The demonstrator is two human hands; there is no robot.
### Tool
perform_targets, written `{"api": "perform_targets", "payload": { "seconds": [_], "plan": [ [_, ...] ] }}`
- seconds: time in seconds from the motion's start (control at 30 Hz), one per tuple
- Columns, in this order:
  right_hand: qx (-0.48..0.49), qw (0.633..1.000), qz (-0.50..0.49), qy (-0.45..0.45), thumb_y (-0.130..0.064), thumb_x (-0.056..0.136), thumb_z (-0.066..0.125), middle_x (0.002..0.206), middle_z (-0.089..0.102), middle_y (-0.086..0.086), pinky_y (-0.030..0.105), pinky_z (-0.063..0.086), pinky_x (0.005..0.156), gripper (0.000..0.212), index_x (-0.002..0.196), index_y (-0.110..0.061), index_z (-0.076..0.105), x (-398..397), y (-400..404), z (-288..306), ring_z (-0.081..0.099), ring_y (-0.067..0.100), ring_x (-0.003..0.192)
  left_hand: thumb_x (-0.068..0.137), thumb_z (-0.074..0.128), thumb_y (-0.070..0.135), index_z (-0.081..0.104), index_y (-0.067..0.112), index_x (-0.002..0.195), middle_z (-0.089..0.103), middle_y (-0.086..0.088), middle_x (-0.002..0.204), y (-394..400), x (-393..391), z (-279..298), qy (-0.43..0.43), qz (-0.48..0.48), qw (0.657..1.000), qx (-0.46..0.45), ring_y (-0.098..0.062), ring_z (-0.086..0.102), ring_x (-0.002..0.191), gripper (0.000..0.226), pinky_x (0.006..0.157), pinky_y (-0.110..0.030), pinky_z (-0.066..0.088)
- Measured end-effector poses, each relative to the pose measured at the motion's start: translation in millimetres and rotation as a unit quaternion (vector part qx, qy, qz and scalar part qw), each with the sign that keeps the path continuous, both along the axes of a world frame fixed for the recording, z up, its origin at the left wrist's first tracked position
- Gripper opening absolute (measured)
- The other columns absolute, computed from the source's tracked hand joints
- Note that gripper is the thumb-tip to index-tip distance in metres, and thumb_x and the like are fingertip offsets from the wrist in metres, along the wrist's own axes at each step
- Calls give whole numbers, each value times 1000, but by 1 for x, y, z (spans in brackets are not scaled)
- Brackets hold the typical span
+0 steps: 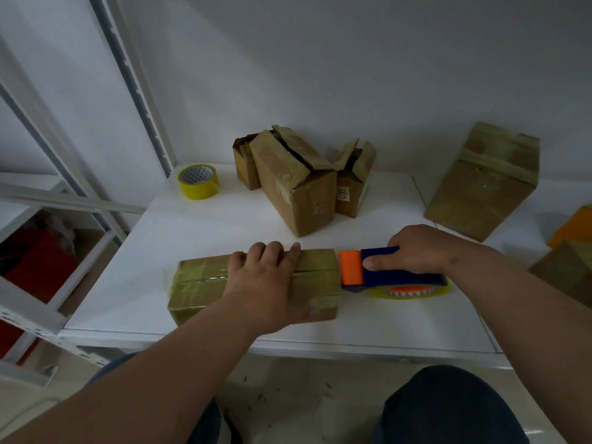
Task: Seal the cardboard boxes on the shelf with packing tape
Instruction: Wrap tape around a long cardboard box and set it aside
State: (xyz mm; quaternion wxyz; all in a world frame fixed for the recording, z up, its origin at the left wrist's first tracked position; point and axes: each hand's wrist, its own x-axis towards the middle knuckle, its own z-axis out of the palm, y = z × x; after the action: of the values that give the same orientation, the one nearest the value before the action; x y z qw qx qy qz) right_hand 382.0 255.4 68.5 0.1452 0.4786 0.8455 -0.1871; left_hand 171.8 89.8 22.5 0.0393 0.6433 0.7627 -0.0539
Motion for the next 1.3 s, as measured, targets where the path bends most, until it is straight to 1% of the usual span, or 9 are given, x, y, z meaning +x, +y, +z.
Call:
{"api": "perform_targets", "payload": {
  "seconds": [0.17, 0.27, 0.4, 0.63, 0.8, 1.0, 1.1, 1.2, 1.3],
  "plan": [
    [-1, 1000, 28, -14, -81, 77, 41, 92, 64, -3, 28, 49, 75, 64, 94, -24, 65, 3, 1, -2, 60, 12, 84, 73, 24, 90, -17, 33, 151, 1, 1, 161, 5, 0, -8, -15, 4, 1000, -22, -26, -4, 149, 105, 117, -61, -2],
    [-19, 999, 34, -9, -67, 90, 38, 96, 62, -3, 24, 42, 67, 47, 95, -26, 62, 9, 3, 1, 57, 10, 85, 79, 25, 85, -16, 31, 152, 9, 2, 160, 3, -5, -9, -7, -14, 1000, -9, -24, 6, 148, 100, 118, -59, -1],
    [-33, 998, 53, -4, -61, 93, 38, 89, 60, -5, 21, 40, 65, 41, 85, -27, 59, 16, 6, 6, 55, 9, 80, 79, 19, 84, -13, 29, 153, 18, 3, 155, -1, -13, -5, 18, -55, 998, -5, -23, 18, 142, 97, 119, -54, 5],
    [-65, 995, 50, 52, -67, 84, 33, 93, 65, -2, 19, 44, 68, 52, 91, -24, 61, 26, 6, 1, 62, 11, 86, 64, -10, 84, -16, 28, 153, 20, 3, 152, -4, -35, -11, 49, -86, 995, -8, -22, 22, 139, 105, 120, -50, 8],
    [-41, 998, 44, 0, -64, 89, 36, 88, 64, -4, 20, 43, 66, 49, 90, -22, 63, 33, 11, 8, 60, 8, 79, 61, -20, 88, -10, 28, 154, 26, 2, 151, -10, -50, -14, 41, -83, 996, 13, -23, 27, 137, 111, 119, -51, 11],
    [39, 992, 75, -93, -71, 88, 38, 84, 62, -4, 26, 44, 66, 52, 83, -25, 62, 8, 5, 9, 58, 8, 77, 66, -11, 90, 0, 27, 156, 33, 0, 148, -11, -50, -19, 24, -81, 996, 33, -25, 32, 134, 110, 117, -54, 12],
    [55, 987, 79, -132, -75, 84, 39, 83, 60, -2, 30, 46, 69, 57, 81, -23, 61, -12, 2, 5, 58, 12, 78, 65, -12, 89, -6, 27, 155, 28, 2, 150, -13, -47, -16, 31, -76, 996, 26, -23, 28, 137, 109, 118, -53, 9],
    [36, 987, 59, -148, -77, 80, 44, 79, 54, -3, 30, 44, 70, 56, 71, -21, 51, -31, -1, -4, 55, 14, 78, 67, -5, 86, -10, 27, 155, 25, 2, 151, -13, -44, -15, 31, -72, 997, 20, -23, 24, 137, 105, 119, -52, 7],
    [-43, 994, -5, -102, -69, 80, 56, 91, 53, 0, 33, 46, 83, 53, 90, -17, 51, -47, -5, -8, 55, 20, 92, 68, -5, 85, -13, 28, 154, 22, 2, 152, -13, -44, -14, 30, -70, 997, 14, -23, 22, 138, 103, 119, -52, 6]
  ]
}}
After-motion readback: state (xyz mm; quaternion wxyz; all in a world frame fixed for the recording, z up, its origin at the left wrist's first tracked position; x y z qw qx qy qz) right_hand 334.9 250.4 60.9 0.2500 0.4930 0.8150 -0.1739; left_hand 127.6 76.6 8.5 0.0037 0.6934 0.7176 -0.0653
